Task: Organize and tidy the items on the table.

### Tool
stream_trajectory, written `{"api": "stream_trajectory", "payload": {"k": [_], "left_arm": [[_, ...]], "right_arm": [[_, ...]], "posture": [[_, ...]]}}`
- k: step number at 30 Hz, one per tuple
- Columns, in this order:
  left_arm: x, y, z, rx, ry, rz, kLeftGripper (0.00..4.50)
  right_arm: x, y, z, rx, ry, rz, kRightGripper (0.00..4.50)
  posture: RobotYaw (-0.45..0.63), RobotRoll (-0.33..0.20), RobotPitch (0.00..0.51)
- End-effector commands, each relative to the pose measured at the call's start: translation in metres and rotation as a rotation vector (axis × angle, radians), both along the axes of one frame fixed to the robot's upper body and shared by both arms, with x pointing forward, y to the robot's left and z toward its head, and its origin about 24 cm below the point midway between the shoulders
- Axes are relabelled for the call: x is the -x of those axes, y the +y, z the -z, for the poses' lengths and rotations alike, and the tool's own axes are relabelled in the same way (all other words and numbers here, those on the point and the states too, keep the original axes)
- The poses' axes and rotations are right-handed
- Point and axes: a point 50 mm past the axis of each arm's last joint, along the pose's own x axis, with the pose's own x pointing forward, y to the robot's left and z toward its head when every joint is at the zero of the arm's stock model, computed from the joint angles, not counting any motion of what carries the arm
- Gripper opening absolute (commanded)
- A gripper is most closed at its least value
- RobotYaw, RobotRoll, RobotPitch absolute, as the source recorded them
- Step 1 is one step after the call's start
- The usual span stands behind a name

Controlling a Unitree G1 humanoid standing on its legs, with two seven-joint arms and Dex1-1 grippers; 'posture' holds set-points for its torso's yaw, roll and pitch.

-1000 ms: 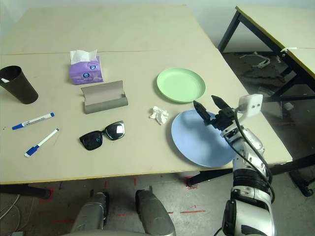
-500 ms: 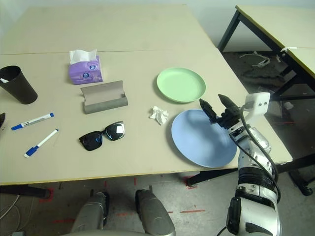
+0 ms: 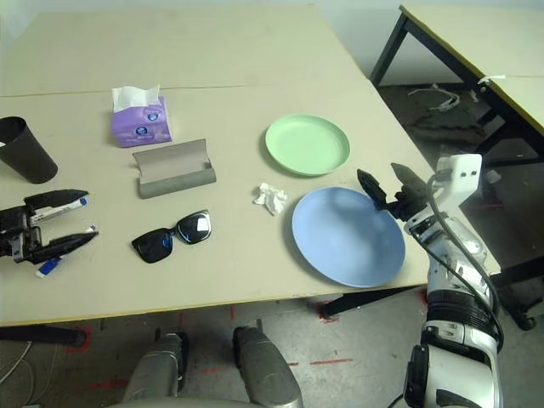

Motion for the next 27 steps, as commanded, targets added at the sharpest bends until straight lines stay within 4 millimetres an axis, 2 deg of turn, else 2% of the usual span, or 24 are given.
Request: {"api": "stream_trajectory", "payload": {"k": [1, 2, 8, 12, 20, 27], "left_arm": [[0.0, -0.007, 0.005, -0.049, -0.006, 0.108, 4.49], [-0.002, -0.009, 0.004, -0.041, -0.024, 0.125, 4.49], [-0.016, -0.019, 0.004, 0.033, -0.041, 0.13, 4.49], [-0.021, -0.021, 0.008, 0.04, -0.051, 0.119, 4.49], [-0.025, -0.023, 0.011, 0.051, -0.056, 0.114, 4.49], [-0.026, -0.025, 0.009, 0.059, -0.066, 0.109, 4.49]], "right_arm": [[0.003, -0.007, -0.003, 0.002, 0.056, 0.053, 4.5], [0.003, -0.008, -0.004, 0.011, 0.08, 0.067, 4.5], [0.015, -0.004, -0.042, 0.172, 0.267, -0.055, 4.5], [0.028, -0.001, -0.051, 0.2, 0.458, -0.123, 4.5], [0.047, -0.003, -0.036, 0.204, 0.668, -0.134, 4.5], [0.05, -0.013, -0.026, 0.24, 0.735, -0.083, 4.5]], "posture": [[-0.23, 0.0, 0.21], [-0.23, 0.0, 0.21], [-0.28, 0.0, 0.215], [-0.29, 0.0, 0.217], [-0.3, 0.0, 0.213], [-0.3, 0.0, 0.211]]}}
